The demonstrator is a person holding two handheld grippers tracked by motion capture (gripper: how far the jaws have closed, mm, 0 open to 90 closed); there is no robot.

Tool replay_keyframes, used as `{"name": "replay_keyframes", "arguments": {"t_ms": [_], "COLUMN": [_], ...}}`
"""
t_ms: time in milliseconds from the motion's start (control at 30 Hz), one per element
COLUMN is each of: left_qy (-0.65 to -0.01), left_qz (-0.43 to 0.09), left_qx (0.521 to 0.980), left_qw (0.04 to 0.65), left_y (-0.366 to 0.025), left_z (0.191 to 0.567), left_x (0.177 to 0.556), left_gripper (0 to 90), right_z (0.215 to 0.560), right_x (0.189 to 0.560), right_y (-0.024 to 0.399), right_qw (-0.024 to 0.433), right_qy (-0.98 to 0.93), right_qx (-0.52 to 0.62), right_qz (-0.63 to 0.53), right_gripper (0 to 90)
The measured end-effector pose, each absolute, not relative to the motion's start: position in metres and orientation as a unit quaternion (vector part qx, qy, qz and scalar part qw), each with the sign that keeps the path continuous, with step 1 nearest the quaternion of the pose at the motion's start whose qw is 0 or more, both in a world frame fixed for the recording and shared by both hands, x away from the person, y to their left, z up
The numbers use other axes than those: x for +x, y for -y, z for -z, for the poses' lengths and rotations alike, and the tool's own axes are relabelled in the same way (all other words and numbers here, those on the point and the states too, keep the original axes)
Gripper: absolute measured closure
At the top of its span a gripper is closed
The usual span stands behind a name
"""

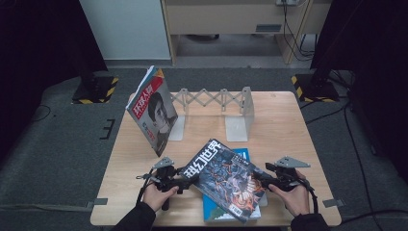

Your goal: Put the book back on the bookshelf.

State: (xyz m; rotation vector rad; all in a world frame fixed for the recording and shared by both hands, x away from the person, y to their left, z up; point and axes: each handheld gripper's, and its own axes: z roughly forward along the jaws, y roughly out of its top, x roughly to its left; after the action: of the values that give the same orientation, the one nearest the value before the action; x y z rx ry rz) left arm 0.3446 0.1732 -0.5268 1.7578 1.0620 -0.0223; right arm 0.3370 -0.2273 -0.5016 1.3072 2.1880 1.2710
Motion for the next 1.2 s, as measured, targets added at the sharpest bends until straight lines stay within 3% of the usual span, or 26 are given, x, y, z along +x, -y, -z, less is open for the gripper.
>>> {"name": "replay_keyframes", "arguments": {"t_ms": [133, 300, 533, 800, 1200], "left_qy": [-0.443, -0.441, -0.446, -0.44, -0.444], "left_qz": [0.011, 0.004, 0.013, 0.045, 0.049], "left_qx": [0.734, 0.733, 0.698, 0.707, 0.7], "left_qw": [0.516, 0.518, 0.56, 0.552, 0.557], "left_y": [-0.174, -0.178, -0.181, -0.167, -0.166], "left_z": [0.525, 0.516, 0.508, 0.512, 0.511], "left_x": [0.345, 0.344, 0.343, 0.348, 0.35], "left_gripper": [25.7, 36.0, 45.0, 47.7, 53.7], "right_z": [0.503, 0.504, 0.504, 0.504, 0.504], "right_x": [0.337, 0.337, 0.337, 0.337, 0.338], "right_y": [0.228, 0.227, 0.227, 0.228, 0.229], "right_qw": [0.144, 0.146, 0.151, 0.152, 0.147], "right_qy": [-0.758, -0.757, -0.758, -0.758, -0.758], "right_qx": [0.456, 0.454, 0.451, 0.45, 0.45], "right_qz": [-0.444, -0.447, -0.447, -0.447, -0.448], "right_gripper": [33.5, 33.7, 34.0, 34.1, 33.7]}}
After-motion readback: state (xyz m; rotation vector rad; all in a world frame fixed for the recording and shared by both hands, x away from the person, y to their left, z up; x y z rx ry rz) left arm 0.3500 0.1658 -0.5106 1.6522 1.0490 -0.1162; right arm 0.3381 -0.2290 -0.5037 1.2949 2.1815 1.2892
